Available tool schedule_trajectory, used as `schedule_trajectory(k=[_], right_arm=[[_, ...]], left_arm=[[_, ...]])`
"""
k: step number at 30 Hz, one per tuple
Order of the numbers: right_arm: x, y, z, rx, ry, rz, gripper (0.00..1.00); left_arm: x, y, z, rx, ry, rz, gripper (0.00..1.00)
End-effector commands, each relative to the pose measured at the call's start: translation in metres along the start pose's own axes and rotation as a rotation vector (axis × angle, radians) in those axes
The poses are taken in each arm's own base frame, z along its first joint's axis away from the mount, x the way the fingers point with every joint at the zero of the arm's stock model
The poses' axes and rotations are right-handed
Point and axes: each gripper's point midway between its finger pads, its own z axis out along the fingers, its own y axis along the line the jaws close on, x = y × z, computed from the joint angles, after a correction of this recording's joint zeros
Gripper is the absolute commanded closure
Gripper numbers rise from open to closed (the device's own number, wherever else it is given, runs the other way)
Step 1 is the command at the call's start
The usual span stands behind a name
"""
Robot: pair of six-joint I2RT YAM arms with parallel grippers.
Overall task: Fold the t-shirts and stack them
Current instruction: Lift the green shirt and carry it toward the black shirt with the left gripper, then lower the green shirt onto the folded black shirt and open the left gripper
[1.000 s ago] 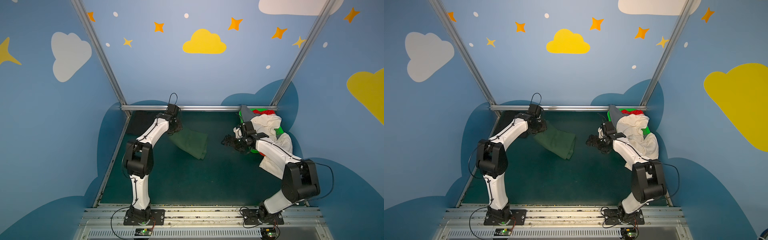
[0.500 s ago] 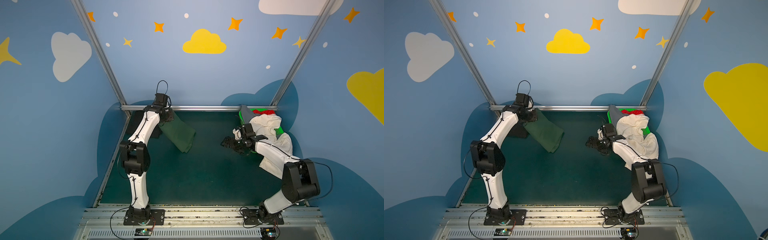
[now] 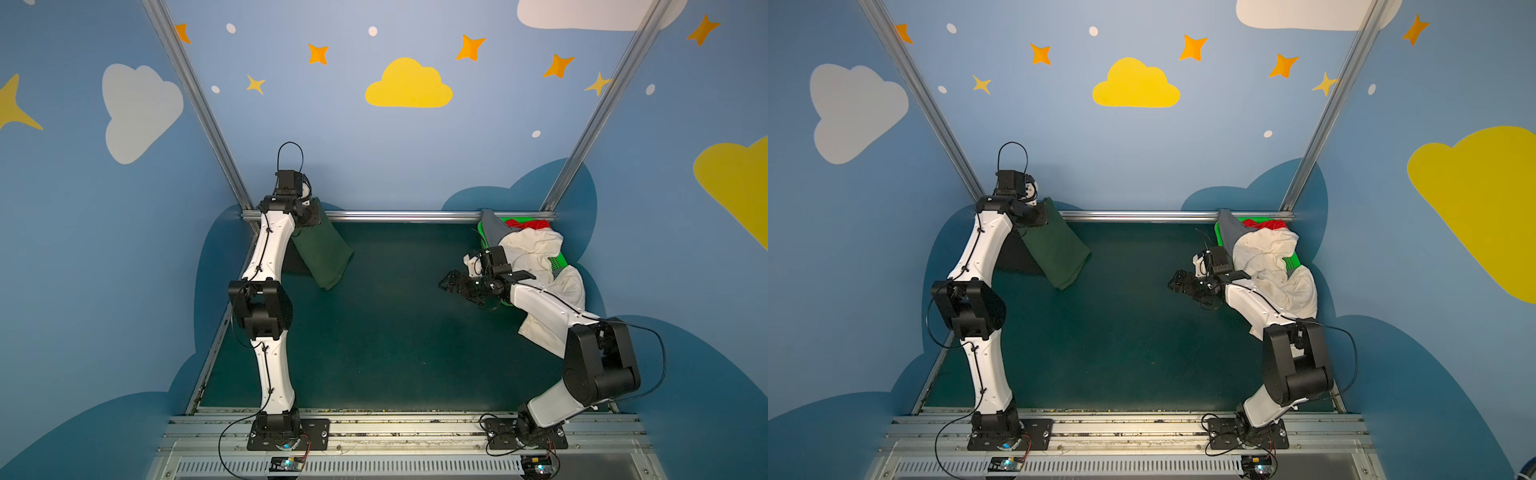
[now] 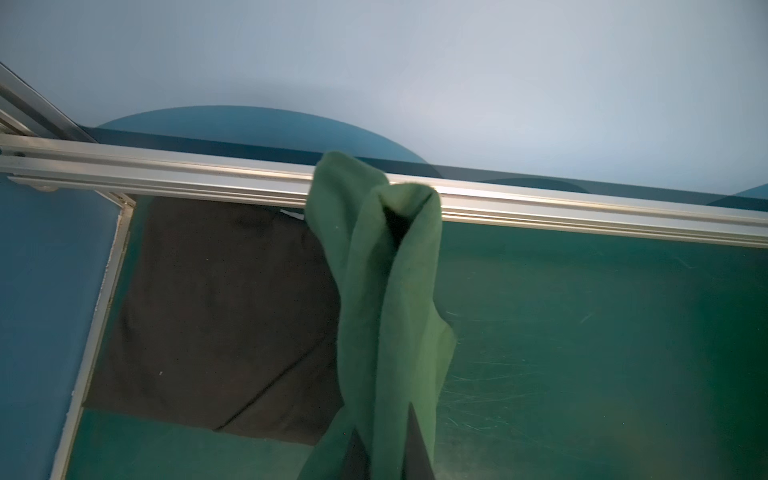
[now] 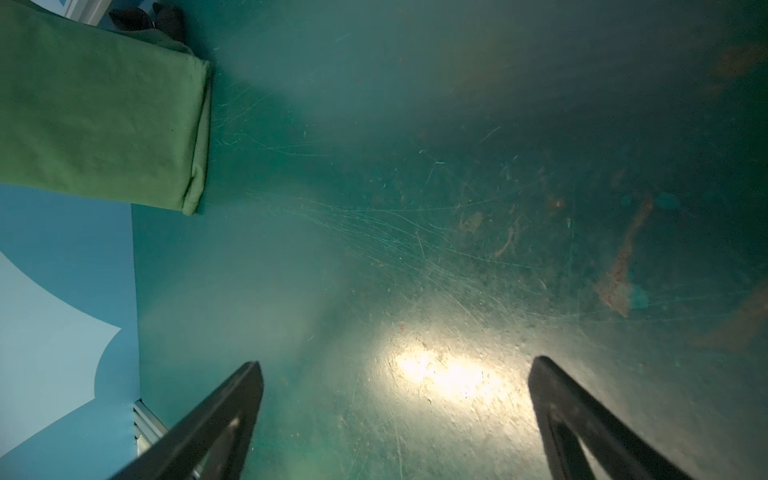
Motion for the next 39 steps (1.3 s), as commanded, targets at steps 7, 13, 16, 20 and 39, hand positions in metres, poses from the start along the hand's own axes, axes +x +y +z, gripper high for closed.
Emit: schedule_trajectory(k=[7,13,16,20,39], right_arm=[[0.001,0.003,0.002,-0.013,0.008,0.008,0.02],[0.002,0.003,0.005,-0.016,0.019,0.014,0.02],[0.003,0.005,0.004,-0.017,0.022,0.01,0.02],[0.004,0.008,-0.001,-0.004,0.018,0.003,0.02],[0.003,0.02,-0.028,0.065,-0.02,-0.067,0.02]], left_arm=[[-0.054,-0.001,-0.029,0.02,-0.145,0.022,0.96],[-0.072,0.025,-0.025,-0.081,-0.227,-0.063,0.96],[-0.077,0.05,-0.013,-0.124,-0.254,-0.128,0.96],[-0.077,0.081,0.004,-0.119,-0.26,-0.181,0.96],[-0.018,0.157,0.074,-0.134,-0.117,-0.258,0.0]])
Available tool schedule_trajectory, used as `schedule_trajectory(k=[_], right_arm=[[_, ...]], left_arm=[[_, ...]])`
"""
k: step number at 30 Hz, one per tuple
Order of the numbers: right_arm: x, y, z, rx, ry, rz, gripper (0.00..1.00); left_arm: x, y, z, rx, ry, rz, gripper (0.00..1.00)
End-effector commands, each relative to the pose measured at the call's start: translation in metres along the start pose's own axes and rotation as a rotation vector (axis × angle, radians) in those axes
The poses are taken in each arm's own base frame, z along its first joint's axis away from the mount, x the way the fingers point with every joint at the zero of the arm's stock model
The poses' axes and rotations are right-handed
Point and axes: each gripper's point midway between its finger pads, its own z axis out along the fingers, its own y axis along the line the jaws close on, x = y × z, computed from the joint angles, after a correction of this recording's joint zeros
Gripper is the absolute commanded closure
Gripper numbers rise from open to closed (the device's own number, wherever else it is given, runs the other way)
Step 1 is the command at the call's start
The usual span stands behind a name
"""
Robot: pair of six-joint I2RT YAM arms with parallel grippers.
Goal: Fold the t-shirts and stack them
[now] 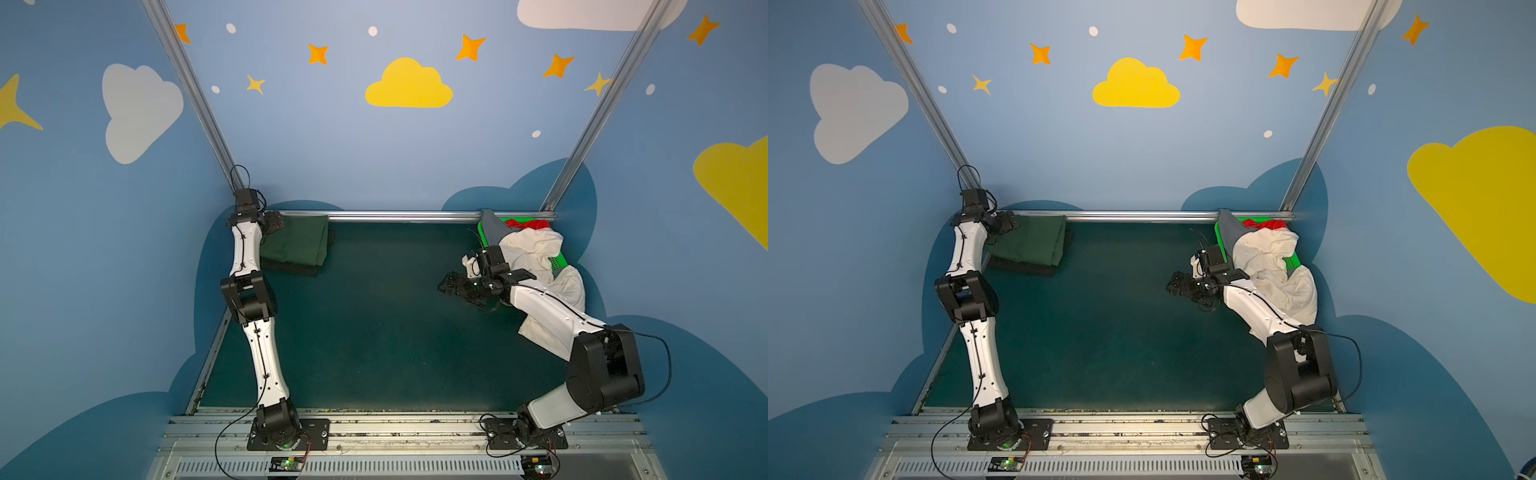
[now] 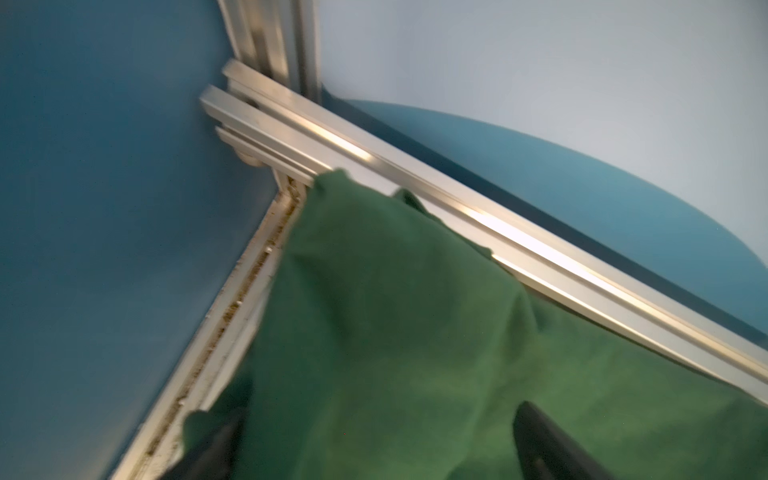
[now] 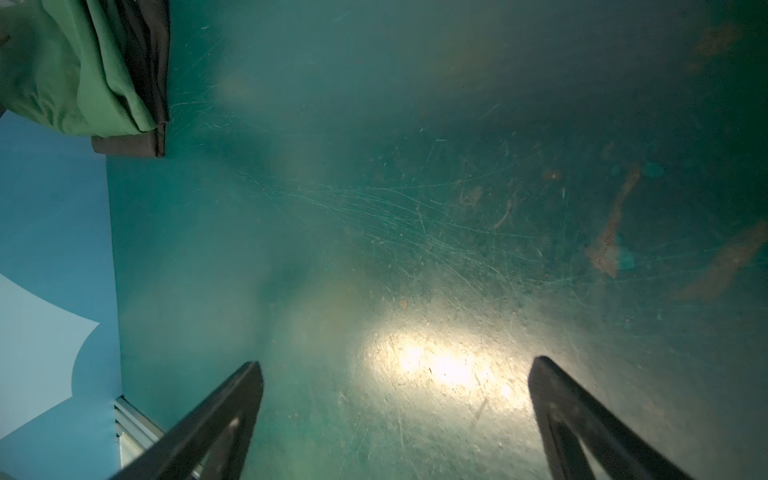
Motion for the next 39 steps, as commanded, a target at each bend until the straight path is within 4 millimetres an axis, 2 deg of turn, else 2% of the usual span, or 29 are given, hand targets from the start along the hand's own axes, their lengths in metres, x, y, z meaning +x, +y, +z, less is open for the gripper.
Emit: schedule_trajectory(k=[1,5,9,13,17,21,26,28,30,33,35,37,39], right_arm=[[-0.009,0.008,-0.016,0.012,-0.04,-0.039,0.02],[-0.012,0.008,-0.022,0.035,-0.047,-0.051,0.02],[-0.012,0.006,-0.03,0.05,-0.063,-0.06,0.02],[-0.009,0.006,-0.036,0.049,-0.08,-0.064,0.02],[-0.005,0.0,-0.044,0.067,-0.102,-0.073,0.02],[-0.006,-0.008,-0.056,0.099,-0.157,-0.081,0.02],[-0.016,-0.025,-0.078,0.187,-0.302,-0.079,0.02],[-0.022,-0.035,-0.085,0.225,-0.378,-0.063,0.02],[-0.027,-0.042,-0.091,0.255,-0.437,-0.064,0.02],[-0.029,-0.05,-0.093,0.3,-0.498,-0.137,0.03],[-0.032,-0.069,-0.094,0.374,-0.585,-0.142,0.02],[-0.036,-0.075,-0.092,0.399,-0.653,-0.21,0.02],[-0.031,-0.083,-0.086,0.427,-0.667,-0.268,0.02]], left_arm=[[-0.025,-0.037,-0.044,0.073,-0.097,0.068,0.0],[-0.032,-0.048,-0.077,0.043,-0.17,0.087,0.0],[-0.044,-0.043,-0.118,-0.064,-0.255,0.061,0.0],[-0.047,-0.054,-0.158,-0.12,-0.328,0.132,0.0],[-0.051,-0.043,-0.209,-0.295,-0.423,0.113,0.0],[-0.034,-0.04,-0.251,-0.251,-0.469,0.036,0.0],[0.011,-0.042,-0.309,-0.028,-0.613,-0.121,0.0],[0.039,-0.041,-0.312,0.077,-0.655,-0.204,0.0],[0.067,-0.043,-0.306,0.123,-0.641,-0.217,0.0],[0.114,-0.032,-0.282,0.038,-0.545,-0.17,0.0],[0.145,-0.021,-0.261,0.002,-0.504,-0.162,0.0],[0.169,-0.017,-0.245,0.007,-0.468,-0.136,0.0],[0.19,-0.016,-0.234,0.024,-0.449,-0.103,0.0]])
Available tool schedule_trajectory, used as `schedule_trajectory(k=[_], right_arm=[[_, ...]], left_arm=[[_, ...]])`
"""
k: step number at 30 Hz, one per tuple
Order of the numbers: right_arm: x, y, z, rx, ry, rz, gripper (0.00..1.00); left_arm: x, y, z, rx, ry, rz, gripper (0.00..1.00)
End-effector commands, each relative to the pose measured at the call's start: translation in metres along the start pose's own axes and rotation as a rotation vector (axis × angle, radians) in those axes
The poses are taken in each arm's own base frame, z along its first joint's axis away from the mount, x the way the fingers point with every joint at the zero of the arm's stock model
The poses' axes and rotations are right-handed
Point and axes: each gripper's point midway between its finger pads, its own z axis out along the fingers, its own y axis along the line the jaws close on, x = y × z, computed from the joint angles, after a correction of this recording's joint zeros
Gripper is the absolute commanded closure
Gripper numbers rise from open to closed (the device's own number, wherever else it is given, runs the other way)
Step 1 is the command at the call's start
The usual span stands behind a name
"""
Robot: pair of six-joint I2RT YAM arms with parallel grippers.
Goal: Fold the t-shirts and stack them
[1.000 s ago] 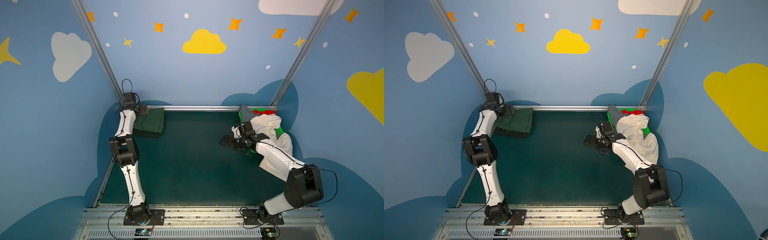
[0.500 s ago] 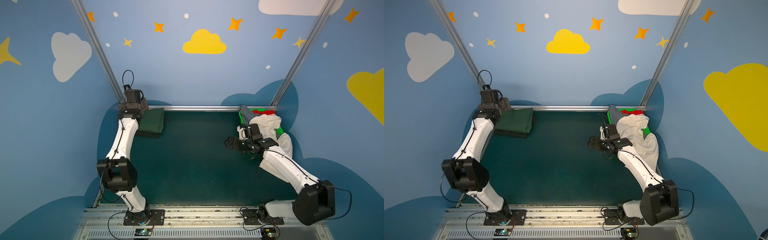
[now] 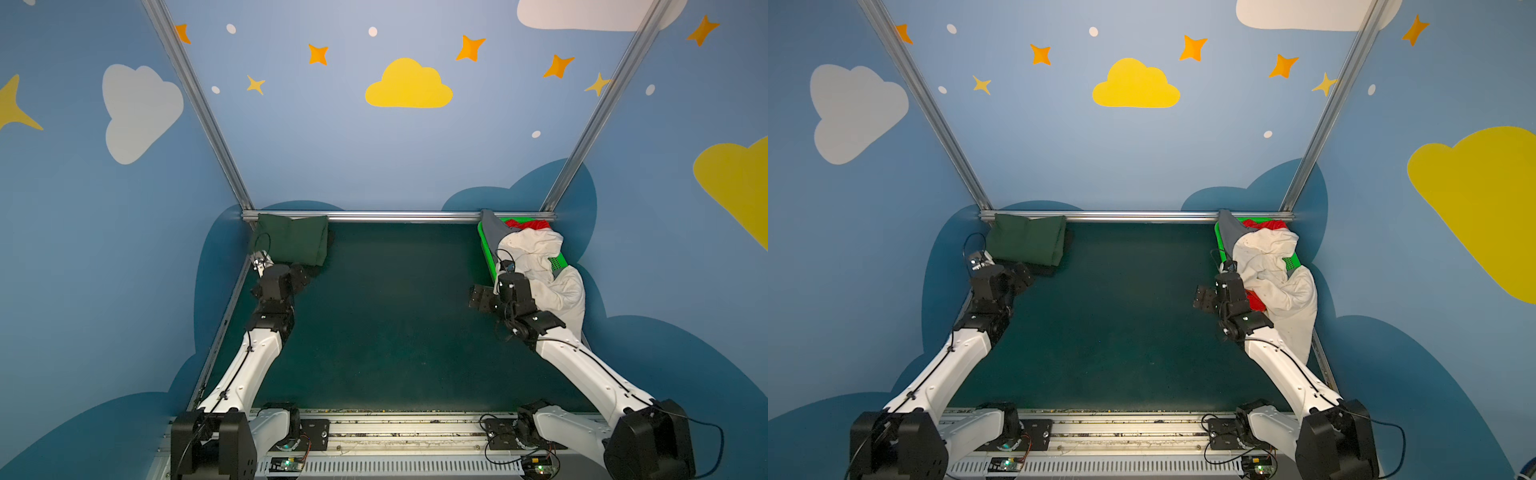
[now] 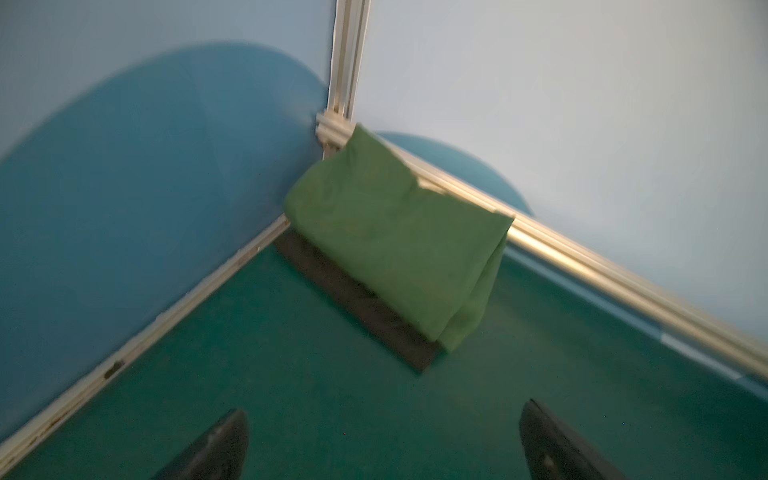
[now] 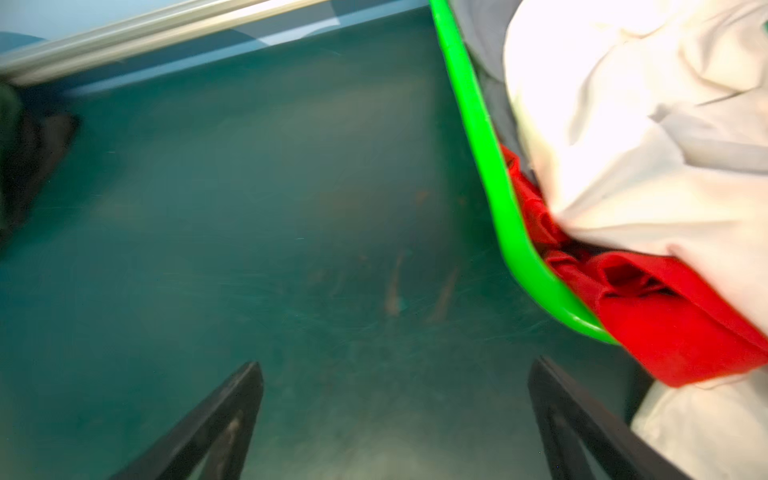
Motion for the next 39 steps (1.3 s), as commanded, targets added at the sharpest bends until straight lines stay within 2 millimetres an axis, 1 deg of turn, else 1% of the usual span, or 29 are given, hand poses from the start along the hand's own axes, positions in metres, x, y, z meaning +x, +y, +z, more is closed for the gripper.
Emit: schedule_trajectory(k=[1,3,5,7,9,11,12,15,17,18,20,21,23,25,27,29,31,33,36,39], right_arm=[[-0.025,-0.014,0.0,0.081,-0.169,-0.084,0.02],[-0.02,-0.017,0.005,0.102,-0.16,-0.132,0.02],[-0.012,-0.016,0.014,0.097,-0.165,-0.197,0.02],[-0.014,-0.024,0.018,0.147,-0.181,-0.189,0.02],[-0.018,-0.023,0.018,0.151,-0.201,-0.225,0.02],[-0.016,-0.021,0.018,0.134,-0.255,-0.284,0.02],[-0.012,-0.024,0.018,0.137,-0.265,-0.293,0.02],[0.004,-0.038,0.023,0.17,-0.249,-0.272,0.02],[0.014,-0.041,0.029,0.164,-0.249,-0.261,0.02],[0.013,-0.042,0.029,0.166,-0.276,-0.259,0.02],[0.011,-0.03,0.028,0.103,-0.301,-0.288,0.02],[0.007,-0.024,0.025,0.069,-0.359,-0.29,0.02],[0.004,-0.024,0.023,0.063,-0.405,-0.287,0.02],[0.003,-0.028,0.027,0.09,-0.381,-0.283,0.02],[0.003,-0.025,0.03,0.082,-0.373,-0.304,0.02],[0.003,-0.024,0.031,0.08,-0.373,-0.318,0.02],[0.0,-0.029,0.033,0.109,-0.386,-0.327,0.02],[-0.004,-0.033,0.036,0.137,-0.387,-0.329,0.02],[-0.004,-0.033,0.048,0.133,-0.371,-0.353,0.02],[-0.007,-0.048,0.055,0.194,-0.402,-0.302,0.02]], left_arm=[[0.014,-0.002,0.001,0.047,-0.034,0.006,0.0],[0.035,-0.004,0.0,0.084,-0.025,0.071,0.0],[0.053,-0.006,0.0,0.117,-0.038,0.156,0.0],[0.068,0.0,0.002,0.105,-0.002,0.182,0.0],[0.082,0.001,0.006,0.113,0.032,0.186,0.0],[0.083,-0.003,0.008,0.127,0.034,0.192,0.0],[0.079,-0.004,0.011,0.127,0.013,0.188,0.0],[0.076,-0.008,0.021,0.118,0.005,0.202,0.0],[0.076,-0.012,0.028,0.12,0.012,0.213,0.0],[0.076,-0.013,0.032,0.109,0.027,0.228,0.0],[0.077,-0.015,0.04,0.1,0.05,0.249,0.0],[0.078,-0.019,0.042,0.121,0.057,0.268,0.0],[0.077,-0.021,0.043,0.135,0.046,0.285,0.0],[0.076,-0.016,0.044,0.143,0.018,0.263,0.0],[0.08,-0.004,0.05,0.155,-0.019,0.191,0.0],[0.08,0.002,0.057,0.141,0.006,0.163,0.0],[0.084,-0.002,0.063,0.154,0.044,0.175,0.0],[0.084,-0.002,0.062,0.159,0.045,0.174,0.0],[0.084,-0.002,0.063,0.159,0.046,0.172,0.0],[0.084,-0.002,0.063,0.16,0.047,0.172,0.0]])
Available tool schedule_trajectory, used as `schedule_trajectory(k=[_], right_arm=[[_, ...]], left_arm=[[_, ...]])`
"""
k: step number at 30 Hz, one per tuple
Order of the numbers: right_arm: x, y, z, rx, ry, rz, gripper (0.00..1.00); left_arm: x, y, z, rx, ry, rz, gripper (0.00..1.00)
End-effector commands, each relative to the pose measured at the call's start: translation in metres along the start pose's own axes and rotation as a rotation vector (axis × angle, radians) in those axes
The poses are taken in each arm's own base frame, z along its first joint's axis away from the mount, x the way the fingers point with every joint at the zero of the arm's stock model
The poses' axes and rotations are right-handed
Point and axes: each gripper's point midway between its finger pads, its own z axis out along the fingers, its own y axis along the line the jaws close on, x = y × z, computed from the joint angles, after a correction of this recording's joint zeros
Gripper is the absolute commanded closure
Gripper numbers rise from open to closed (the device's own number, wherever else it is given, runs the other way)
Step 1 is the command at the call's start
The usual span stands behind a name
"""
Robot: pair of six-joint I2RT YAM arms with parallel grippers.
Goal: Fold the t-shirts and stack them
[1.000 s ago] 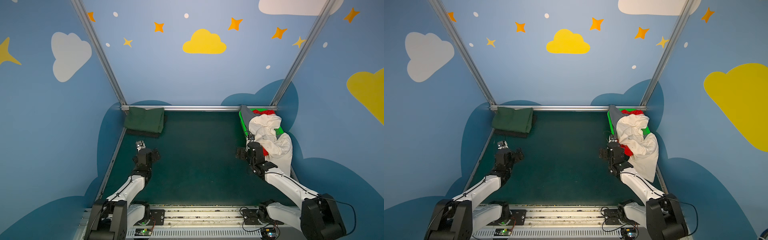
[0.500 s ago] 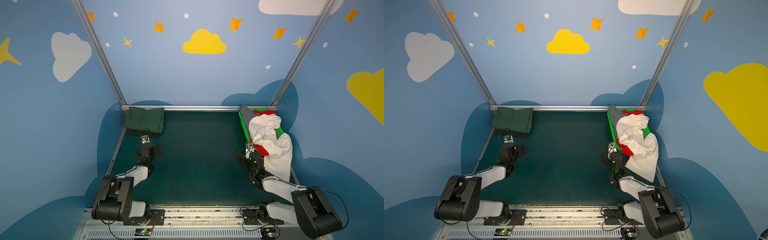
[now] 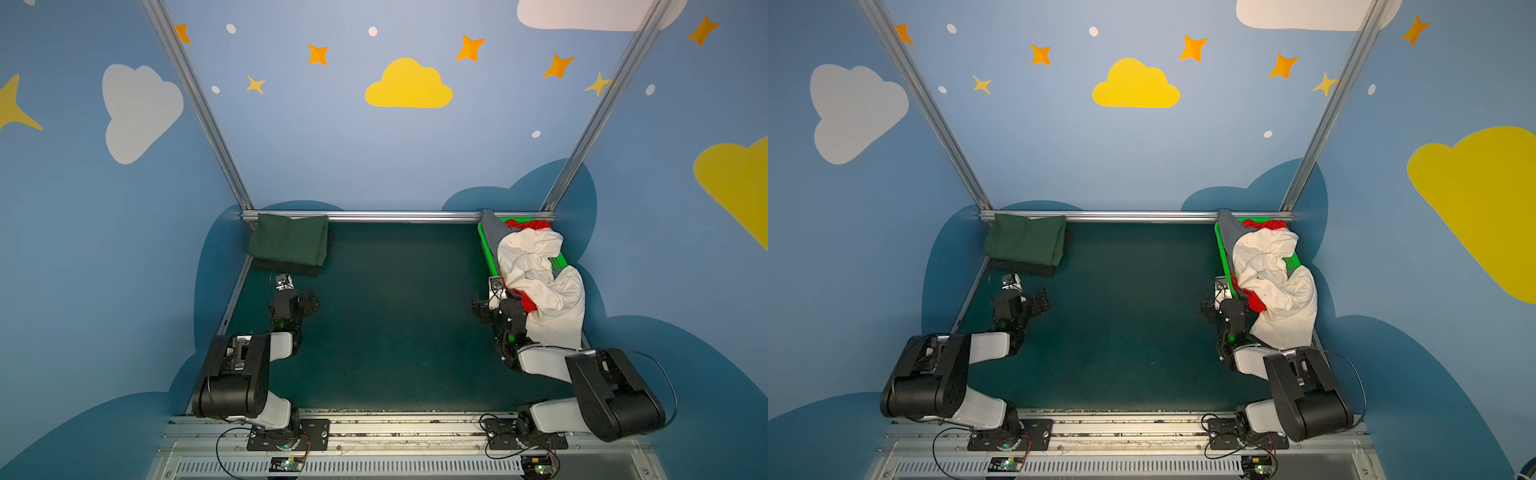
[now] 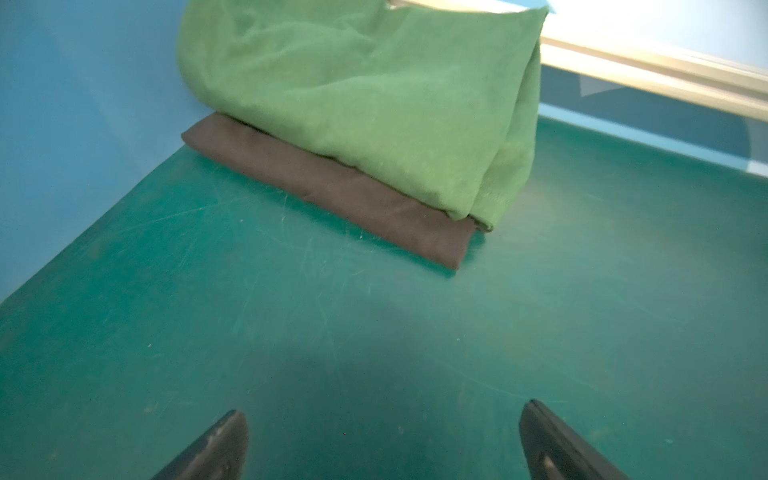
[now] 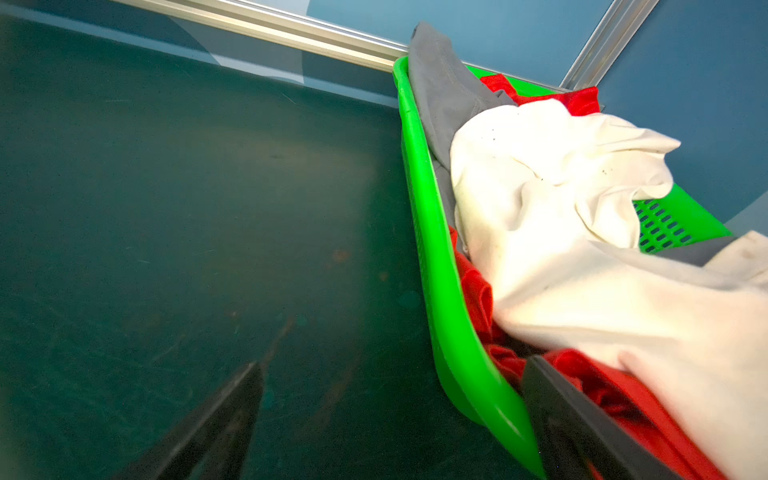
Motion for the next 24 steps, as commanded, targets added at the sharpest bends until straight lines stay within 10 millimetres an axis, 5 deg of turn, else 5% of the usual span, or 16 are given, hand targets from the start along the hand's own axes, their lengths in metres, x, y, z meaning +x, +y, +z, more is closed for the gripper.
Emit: schedule_trajectory(k=[1,9,24], right_arm=[[-0.007,-0.016,0.007,0.072,-0.04,0.047,0.02],[0.017,-0.047,0.03,0.062,0.036,0.238,0.02],[0.018,-0.043,0.029,0.044,0.08,0.228,0.02]], left_arm=[[-0.014,-0.005,0.001,0.024,-0.036,-0.016,0.0],[-0.014,-0.005,0.001,0.022,-0.036,-0.016,0.0],[-0.013,-0.01,0.001,0.009,-0.036,0.024,0.0]])
